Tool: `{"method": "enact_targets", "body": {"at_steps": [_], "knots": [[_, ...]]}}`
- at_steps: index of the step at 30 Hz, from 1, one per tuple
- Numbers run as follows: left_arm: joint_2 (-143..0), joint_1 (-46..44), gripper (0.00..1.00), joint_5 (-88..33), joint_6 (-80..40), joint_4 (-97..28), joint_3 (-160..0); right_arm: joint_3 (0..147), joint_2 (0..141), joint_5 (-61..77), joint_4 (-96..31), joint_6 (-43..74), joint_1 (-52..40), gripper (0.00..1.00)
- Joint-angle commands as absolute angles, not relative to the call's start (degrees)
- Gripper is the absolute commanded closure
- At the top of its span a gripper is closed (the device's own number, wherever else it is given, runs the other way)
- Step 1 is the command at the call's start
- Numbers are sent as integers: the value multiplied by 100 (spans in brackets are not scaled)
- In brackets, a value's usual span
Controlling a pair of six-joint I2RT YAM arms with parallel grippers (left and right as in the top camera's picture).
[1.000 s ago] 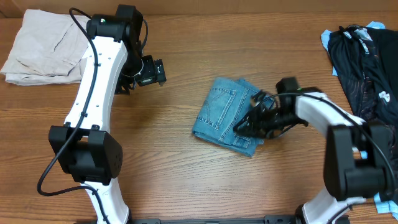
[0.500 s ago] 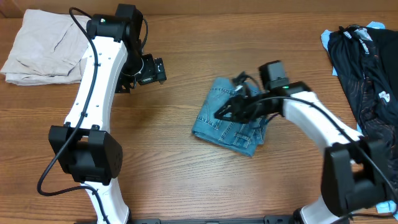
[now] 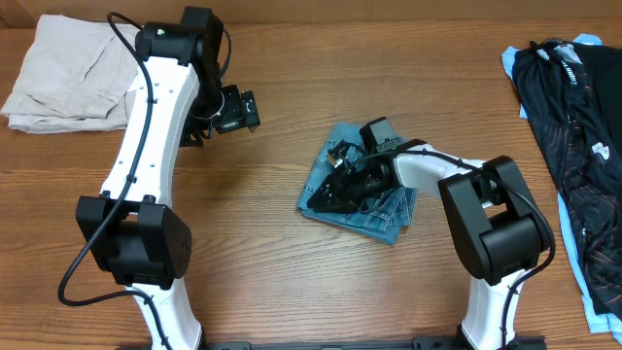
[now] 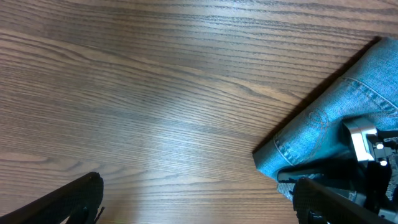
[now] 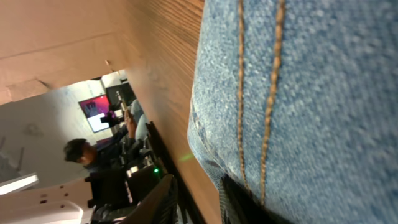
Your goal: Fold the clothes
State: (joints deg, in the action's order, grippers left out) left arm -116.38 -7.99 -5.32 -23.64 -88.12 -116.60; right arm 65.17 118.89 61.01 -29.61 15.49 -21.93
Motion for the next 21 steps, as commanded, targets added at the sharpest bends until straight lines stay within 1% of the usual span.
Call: {"method": "enact_targets", "body": {"at_steps": [1, 5, 7, 10, 11, 17, 19, 21], "knots": [[-11638, -794, 0, -548, -2399, -8823, -11629, 6554, 11959, 5905, -3072, 1848, -2082, 73], [-11638, -794, 0, -534, -2399, -8818, -11629, 6840, 11367, 5900, -3444, 1798, -1905, 72], [-11638, -794, 0, -534, -2399, -8820, -11629, 7026, 11015, 5900, -3557, 1800, -1778, 70], [-11638, -794, 0, -537, -2399, -8818, -11629, 7310, 10593, 5900, -3520, 1798, -1525, 58], [-11638, -794, 0, -537, -2399, -8820, -11629, 7474, 10519, 5902, -3470, 1684, -1345, 52], [-11638, -794, 0, -534, -2399, -8818, -11629, 7540, 10672, 5902, -2936, 1671, -993, 51], [-11638, -794, 0, -534, -2399, -8816, -11629, 7537, 10772, 5900, -2786, 1653, -993, 48], [-11638, -794, 0, -534, -2399, -8818, -11629, 7540, 10954, 5900, -2585, 1656, -993, 47]]}}
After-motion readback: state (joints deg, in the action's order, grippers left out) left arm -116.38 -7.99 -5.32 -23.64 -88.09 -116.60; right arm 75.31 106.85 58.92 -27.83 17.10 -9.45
